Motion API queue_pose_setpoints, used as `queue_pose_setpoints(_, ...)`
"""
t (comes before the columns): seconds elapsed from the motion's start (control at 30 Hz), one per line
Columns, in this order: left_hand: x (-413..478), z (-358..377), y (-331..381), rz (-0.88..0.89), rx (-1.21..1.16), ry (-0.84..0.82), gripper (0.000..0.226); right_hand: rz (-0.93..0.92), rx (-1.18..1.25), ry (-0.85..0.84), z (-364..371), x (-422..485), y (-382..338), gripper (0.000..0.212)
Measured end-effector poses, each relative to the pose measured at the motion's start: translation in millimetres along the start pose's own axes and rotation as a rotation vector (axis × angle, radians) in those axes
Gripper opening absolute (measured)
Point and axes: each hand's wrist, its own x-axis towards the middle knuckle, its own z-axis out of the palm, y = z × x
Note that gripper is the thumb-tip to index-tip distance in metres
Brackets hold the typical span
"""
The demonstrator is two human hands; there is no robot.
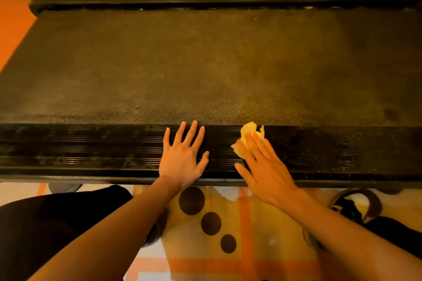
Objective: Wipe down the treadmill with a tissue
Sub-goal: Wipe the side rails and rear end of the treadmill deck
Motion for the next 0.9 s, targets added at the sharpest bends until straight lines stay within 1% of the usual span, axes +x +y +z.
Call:
queue_pose_setpoints(0.07, 0.6, 0.8, -0.5, 0.003, -0.008, 0.009, 0.073, 0.031, -0.025, -0.022, -4.1, -12.2, 26.1, 0.085)
queue_pose_setpoints(0.13, 0.0, 2.8, -1.4, 0.006, -0.003, 0.016, 0.073, 0.162, -0.008, -0.011, -7.0, -7.5, 40.5, 0.090)
queue_pose_setpoints(0.2, -0.5, 2.7, -1.9, 0.003, -0.002, 0.012, 0.072, 0.279, 0.052, 0.001, -7.3, 12.3, 34.1, 0.102)
queue_pose_setpoints(0.27, -0.4, 1.3, -1.2, 0.004, -0.002, 0.007, 0.073, 0.318, 0.120, 0.020, -8.0, 34.6, 7.4, 0.104)
queue_pose_setpoints(0.3, -0.3, 1.1, -1.1, 0.003, 0.001, 0.007, 0.073, 0.285, 0.136, 0.021, -7.9, 41.8, -10.6, 0.101)
queue_pose_setpoints(0.37, -0.6, 0.8, -0.6, 0.000, 0.000, 0.007, 0.073, 0.134, 0.120, 0.019, -3.8, 40.6, -38.2, 0.094)
queue_pose_setpoints(0.43, -0.4, 0.9, -1.3, 0.002, -0.005, 0.007, 0.073, 0.013, 0.054, -0.006, -3.4, 21.8, -38.1, 0.088)
queue_pose_setpoints(0.47, -0.1, 1.4, -1.8, 0.006, -0.004, 0.009, 0.073, 0.002, 0.031, -0.005, -3.6, 10.2, -25.1, 0.084)
queue_pose_setpoints(0.53, 0.2, 2.5, -2.1, 0.007, 0.000, 0.015, 0.073, 0.090, 0.025, -0.004, -7.6, -6.0, 14.2, 0.081)
queue_pose_setpoints(0.6, -0.3, 2.8, -1.7, 0.008, -0.002, 0.024, 0.073, 0.260, 0.049, 0.018, -12.0, -6.1, 44.7, 0.089)
queue_pose_setpoints(0.67, -0.8, 3.5, -2.0, 0.005, -0.005, 0.029, 0.072, 0.388, 0.093, 0.031, -8.9, 9.4, 36.2, 0.096)
queue_pose_setpoints(0.7, -1.0, 3.5, -2.1, 0.005, -0.008, 0.021, 0.072, 0.399, 0.116, 0.038, -6.9, 20.4, 16.8, 0.096)
queue_pose_setpoints(0.73, -1.4, 3.0, -1.7, 0.005, -0.007, 0.016, 0.072, 0.374, 0.130, 0.041, -5.1, 31.0, -6.4, 0.094)
queue_pose_setpoints(0.8, -1.2, 1.7, -0.9, 0.003, -0.002, 0.017, 0.073, 0.231, 0.144, 0.030, -1.9, 46.0, -48.1, 0.090)
queue_pose_setpoints(0.83, -0.7, 1.4, -1.2, 0.000, -0.005, 0.015, 0.073, 0.138, 0.135, 0.000, -2.3, 47.5, -56.7, 0.089)
queue_pose_setpoints(0.9, -0.9, 1.9, -1.5, -0.003, -0.003, 0.016, 0.073, 0.020, 0.059, -0.038, -6.9, 36.7, -39.0, 0.090)
